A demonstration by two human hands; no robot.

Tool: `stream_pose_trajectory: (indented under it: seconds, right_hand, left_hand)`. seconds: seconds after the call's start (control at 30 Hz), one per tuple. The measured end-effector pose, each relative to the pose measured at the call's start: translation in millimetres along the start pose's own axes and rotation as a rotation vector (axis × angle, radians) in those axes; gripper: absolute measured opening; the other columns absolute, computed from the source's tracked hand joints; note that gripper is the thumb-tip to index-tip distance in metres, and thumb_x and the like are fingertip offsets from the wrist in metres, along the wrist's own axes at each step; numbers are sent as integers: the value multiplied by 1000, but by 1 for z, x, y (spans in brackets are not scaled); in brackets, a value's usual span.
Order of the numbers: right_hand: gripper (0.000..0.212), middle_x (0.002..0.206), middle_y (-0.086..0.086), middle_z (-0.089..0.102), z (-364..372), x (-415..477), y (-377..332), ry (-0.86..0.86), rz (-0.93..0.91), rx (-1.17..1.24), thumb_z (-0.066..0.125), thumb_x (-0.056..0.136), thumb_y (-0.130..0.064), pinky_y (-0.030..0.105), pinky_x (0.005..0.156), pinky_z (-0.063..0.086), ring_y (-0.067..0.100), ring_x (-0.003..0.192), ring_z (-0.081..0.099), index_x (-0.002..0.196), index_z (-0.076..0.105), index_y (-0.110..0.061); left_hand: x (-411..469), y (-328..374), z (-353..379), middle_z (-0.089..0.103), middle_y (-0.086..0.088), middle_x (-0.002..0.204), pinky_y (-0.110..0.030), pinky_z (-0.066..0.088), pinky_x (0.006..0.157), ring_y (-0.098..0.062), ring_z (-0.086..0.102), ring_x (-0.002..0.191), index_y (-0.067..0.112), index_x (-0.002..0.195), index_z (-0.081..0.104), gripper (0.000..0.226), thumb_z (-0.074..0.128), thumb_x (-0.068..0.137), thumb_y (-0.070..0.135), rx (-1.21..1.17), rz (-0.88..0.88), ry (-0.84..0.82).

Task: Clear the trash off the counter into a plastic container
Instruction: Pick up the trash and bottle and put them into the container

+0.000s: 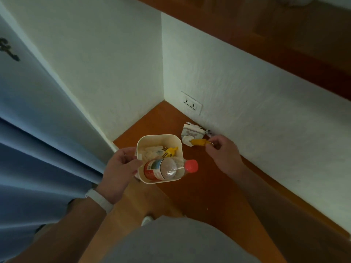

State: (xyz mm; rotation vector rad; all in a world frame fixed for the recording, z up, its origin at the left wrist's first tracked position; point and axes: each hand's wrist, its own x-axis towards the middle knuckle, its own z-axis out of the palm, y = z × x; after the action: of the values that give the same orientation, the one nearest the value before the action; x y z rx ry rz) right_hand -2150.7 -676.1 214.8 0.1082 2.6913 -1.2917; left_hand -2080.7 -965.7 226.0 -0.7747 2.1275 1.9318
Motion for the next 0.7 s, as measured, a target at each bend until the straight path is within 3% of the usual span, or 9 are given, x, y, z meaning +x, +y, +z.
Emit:
stream_pose_trajectory:
  seconds: [0.1,0.17,0.3,0.4,0.6,0.7]
  right_hand:
    - [4,77,-5,61,-9,-3,-34,13,-84,82,66,89,-22,20,56,42,4,64,52,92,65,-24]
    - [10,77,0,64,-13,-3,-50,-32,-142,148,70,86,-20,24,60,45,6,66,55,85,66,-29]
    - [5,79,-2,68,-5,6,-63,-186,-197,76,70,82,-26,33,67,51,13,71,63,85,68,-29]
    - [6,76,-9,65,8,20,-63,-236,-233,-35,68,79,-31,30,64,50,4,66,59,84,66,-30]
    - [9,87,-13,67,30,40,-63,-319,-237,-76,70,84,-28,20,68,46,0,81,62,92,65,-30]
    - [9,88,-13,65,33,44,-55,-306,-220,-87,67,86,-29,22,69,47,2,82,61,94,64,-28]
  left_hand:
    - [3,1,0,75,-10,102,-43,62,75,-29,74,94,23,119,65,31,70,91,10,-8,-11,-20]
    - [3,3,2,75,-11,105,-49,62,85,-30,74,98,22,119,65,30,69,92,8,-25,-19,-30]
    - [4,5,3,74,-9,104,-41,62,81,-26,74,96,22,119,63,31,68,92,7,-46,-21,-29]
    - [5,6,1,73,-8,103,-42,62,81,-26,74,94,22,117,64,30,68,92,7,-66,-26,-32]
    - [10,0,-5,74,-11,100,-44,62,80,-31,75,92,19,115,66,31,70,90,3,-82,-46,-3]
    - [13,-2,-6,74,-12,97,-49,62,82,-35,74,91,20,111,67,30,71,88,2,-72,-61,28]
